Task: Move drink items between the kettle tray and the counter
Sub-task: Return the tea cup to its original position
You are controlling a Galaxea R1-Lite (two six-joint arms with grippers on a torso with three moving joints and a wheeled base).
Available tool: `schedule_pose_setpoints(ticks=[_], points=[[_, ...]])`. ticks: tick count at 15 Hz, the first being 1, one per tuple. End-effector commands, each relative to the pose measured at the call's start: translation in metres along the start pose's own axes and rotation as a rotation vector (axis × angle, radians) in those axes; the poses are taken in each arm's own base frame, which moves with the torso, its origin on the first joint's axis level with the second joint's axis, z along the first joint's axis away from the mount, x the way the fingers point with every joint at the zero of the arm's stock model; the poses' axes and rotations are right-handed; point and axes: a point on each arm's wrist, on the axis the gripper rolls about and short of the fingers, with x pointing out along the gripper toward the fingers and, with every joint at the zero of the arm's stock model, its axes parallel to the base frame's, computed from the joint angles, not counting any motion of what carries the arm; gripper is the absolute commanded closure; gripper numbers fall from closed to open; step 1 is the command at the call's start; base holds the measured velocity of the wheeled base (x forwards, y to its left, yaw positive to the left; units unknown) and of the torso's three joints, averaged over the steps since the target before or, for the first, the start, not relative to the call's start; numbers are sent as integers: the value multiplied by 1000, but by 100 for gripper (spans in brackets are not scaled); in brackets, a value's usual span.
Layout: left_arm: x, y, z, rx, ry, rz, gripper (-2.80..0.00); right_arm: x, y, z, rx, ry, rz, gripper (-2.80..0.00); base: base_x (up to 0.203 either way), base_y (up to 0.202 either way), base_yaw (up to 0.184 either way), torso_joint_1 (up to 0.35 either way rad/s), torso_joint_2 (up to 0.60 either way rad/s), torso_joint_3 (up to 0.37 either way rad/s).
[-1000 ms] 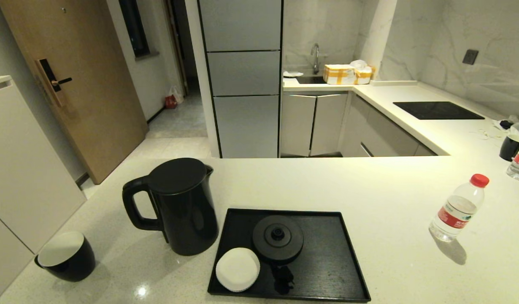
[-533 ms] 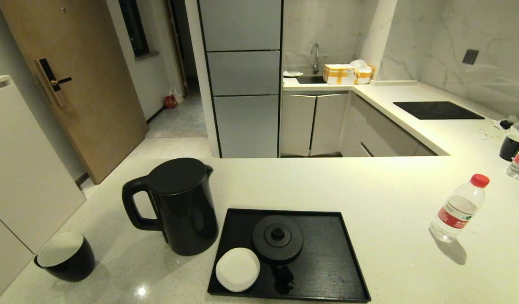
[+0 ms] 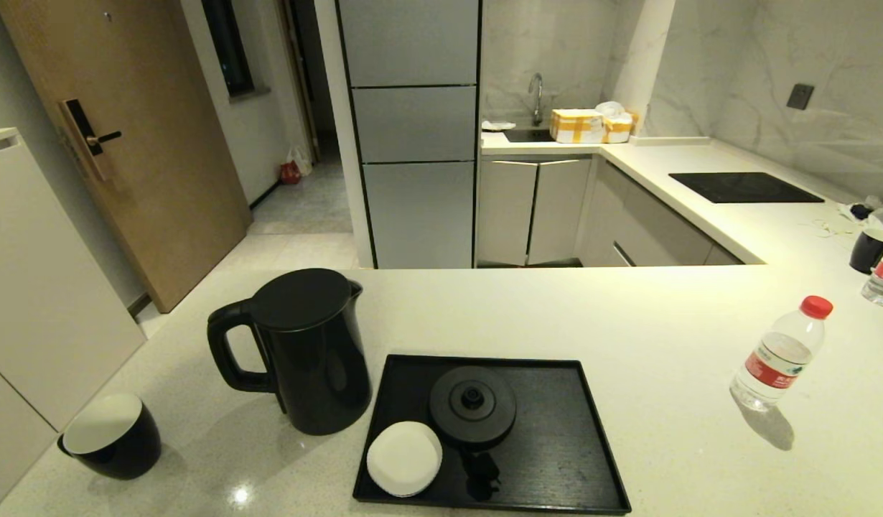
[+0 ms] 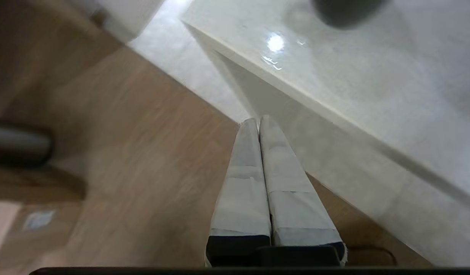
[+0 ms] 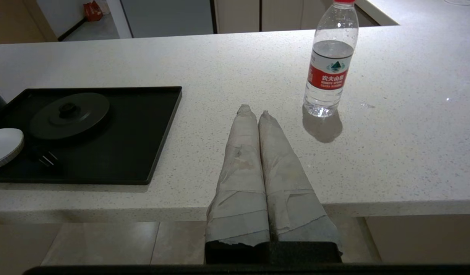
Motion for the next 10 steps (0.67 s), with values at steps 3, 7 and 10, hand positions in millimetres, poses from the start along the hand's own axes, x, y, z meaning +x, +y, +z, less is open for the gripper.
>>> schedule_pose_setpoints(ticks=[3,7,10], points=[[-13,6,-10,5,-12,-92,0,0,0,-1,0,3,2,0,0,0,0,0,0,0],[12,-2,-5,58,215,-37,0,0,0,-1,0,3,2,0,0,0,0,0,0,0],[29,-6,1,50,261,-25,0,0,0,-1,0,3,1,0,0,0,0,0,0,0]])
